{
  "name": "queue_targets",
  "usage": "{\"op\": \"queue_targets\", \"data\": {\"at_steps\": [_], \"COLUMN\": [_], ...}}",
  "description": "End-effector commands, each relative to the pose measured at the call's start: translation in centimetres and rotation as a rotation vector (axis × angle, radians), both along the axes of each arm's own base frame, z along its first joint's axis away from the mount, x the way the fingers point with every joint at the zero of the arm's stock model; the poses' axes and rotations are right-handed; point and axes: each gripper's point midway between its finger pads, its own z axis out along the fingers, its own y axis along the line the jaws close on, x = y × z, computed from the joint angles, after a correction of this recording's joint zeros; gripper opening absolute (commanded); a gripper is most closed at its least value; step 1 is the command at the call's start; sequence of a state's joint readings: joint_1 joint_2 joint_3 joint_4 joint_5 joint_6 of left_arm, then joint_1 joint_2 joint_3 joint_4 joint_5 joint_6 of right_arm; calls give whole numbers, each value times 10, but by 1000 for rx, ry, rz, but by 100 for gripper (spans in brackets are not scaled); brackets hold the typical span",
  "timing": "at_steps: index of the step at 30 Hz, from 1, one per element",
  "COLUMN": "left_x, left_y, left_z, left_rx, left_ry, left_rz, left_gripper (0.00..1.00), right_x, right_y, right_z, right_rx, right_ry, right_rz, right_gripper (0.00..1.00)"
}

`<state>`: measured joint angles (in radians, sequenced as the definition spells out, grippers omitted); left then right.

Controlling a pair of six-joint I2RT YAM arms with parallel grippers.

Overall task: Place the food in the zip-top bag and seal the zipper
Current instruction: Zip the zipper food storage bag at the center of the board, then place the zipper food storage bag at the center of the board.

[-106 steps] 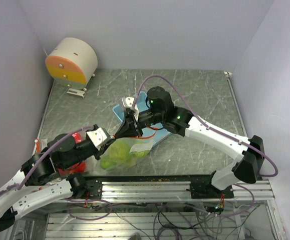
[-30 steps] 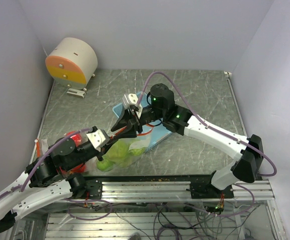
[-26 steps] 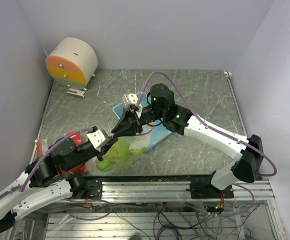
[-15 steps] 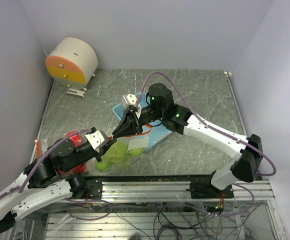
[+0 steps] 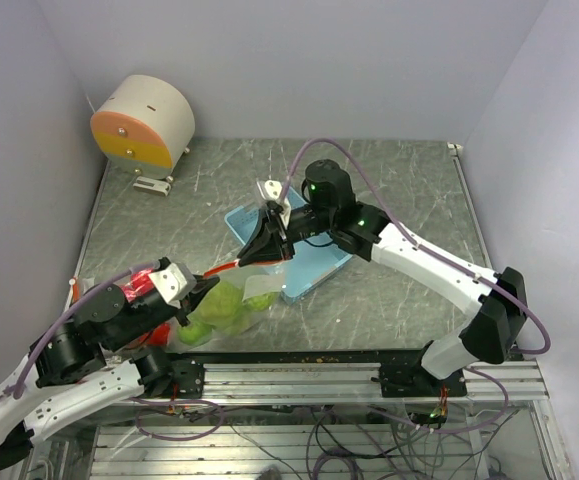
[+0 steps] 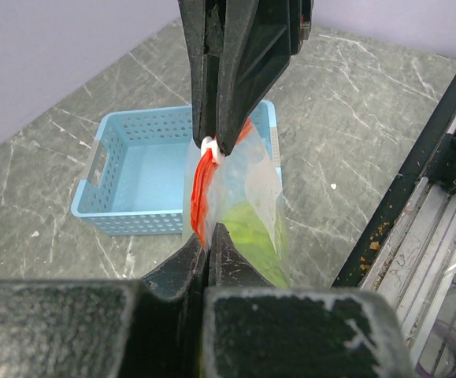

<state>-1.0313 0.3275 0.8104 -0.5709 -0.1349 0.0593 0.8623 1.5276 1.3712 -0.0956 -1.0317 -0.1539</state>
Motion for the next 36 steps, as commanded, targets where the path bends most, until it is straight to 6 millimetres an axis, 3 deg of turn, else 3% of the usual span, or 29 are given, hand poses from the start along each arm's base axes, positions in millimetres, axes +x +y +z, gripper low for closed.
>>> {"op": "queue_targets", "data": {"at_steps": [1,9,18,23,27,28,29,33,34,36], "left_x": [-3,3,5,8,13,15,18,37,42,55], "left_y": [17,45,64,64,58,56,52,44,43,42], "left_z": [45,58,65,67,66,65,64,66,67,68], "left_rx": [-98,-69,-61,-70,-56,-56,-58,-86,-96,-98], "left_ry": [-71,-104,-124,-126,-118,-115,-110,-79,-71,-67], "left_rz": [32,136,203,219,227,231,235,322,356,428], "left_gripper": [7,7,7,7,7,7,7,7,7,7], "right_x": [19,61,92,116,129,131,133,146,150,158], "right_y": [-14,-48,-67,-78,-83,-84,-84,-84,-86,-93], "right_z": [-18,-49,-87,-106,-108,-105,-101,-75,-69,-56], "right_rx": [-51,-104,-222,-288,-301,-295,-282,-209,-193,-163], "right_ry": [-8,27,20,36,43,50,56,89,98,108], "right_rz": [-62,-163,-291,-412,-481,-495,-511,-635,-681,-767], "right_gripper": [0,0,0,0,0,4,16,75,95,100]}}
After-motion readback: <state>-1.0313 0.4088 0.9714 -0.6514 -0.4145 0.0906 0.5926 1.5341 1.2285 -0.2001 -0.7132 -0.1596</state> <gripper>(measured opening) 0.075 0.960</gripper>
